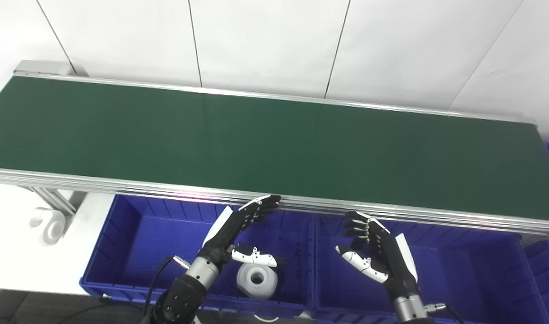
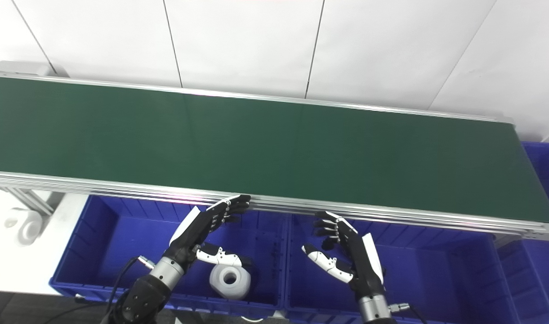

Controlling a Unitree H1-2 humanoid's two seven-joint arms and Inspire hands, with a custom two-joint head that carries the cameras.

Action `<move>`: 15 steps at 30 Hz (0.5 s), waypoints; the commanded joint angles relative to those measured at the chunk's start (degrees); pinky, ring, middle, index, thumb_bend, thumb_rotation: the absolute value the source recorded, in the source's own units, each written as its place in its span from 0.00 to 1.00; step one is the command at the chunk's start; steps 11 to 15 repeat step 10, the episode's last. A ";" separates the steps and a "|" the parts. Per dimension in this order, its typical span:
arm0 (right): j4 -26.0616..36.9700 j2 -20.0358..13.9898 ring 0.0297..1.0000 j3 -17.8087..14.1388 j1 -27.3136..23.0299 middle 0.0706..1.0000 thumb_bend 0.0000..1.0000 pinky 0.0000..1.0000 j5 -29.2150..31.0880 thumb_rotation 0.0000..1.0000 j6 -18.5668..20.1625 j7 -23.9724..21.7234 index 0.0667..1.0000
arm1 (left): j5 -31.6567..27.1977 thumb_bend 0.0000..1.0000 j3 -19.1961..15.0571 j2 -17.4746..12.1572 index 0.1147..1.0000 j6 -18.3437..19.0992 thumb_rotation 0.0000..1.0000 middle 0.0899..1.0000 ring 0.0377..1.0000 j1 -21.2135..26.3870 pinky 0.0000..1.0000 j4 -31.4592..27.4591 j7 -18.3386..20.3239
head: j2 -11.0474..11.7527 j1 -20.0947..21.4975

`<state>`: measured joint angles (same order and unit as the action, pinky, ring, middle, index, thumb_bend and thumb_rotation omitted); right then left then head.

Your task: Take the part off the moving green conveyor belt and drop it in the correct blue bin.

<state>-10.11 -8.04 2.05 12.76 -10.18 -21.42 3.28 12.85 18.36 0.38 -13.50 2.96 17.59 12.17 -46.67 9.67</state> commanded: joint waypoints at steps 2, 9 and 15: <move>0.53 -0.25 0.66 -0.56 -0.93 0.70 0.64 0.59 0.64 0.35 -1.29 0.01 0.75 | 0.92 0.77 0.30 0.11 0.81 -2.98 0.12 0.82 0.82 1.55 0.78 -0.45 -1.33 | 0.03 0.15; 0.06 -0.24 0.67 -0.65 -1.26 0.70 0.64 0.59 1.14 0.34 -1.11 -0.27 0.75 | 1.47 0.77 0.35 0.09 0.81 -2.50 0.12 0.82 0.82 1.71 0.78 -0.13 -1.52 | 0.17 0.04; 0.02 -0.20 0.67 -0.68 -1.28 0.70 0.64 0.59 1.12 0.34 -1.13 -0.24 0.75 | 1.50 0.77 0.35 0.08 0.81 -2.46 0.12 0.82 0.82 1.72 0.79 -0.11 -1.53 | 0.17 0.04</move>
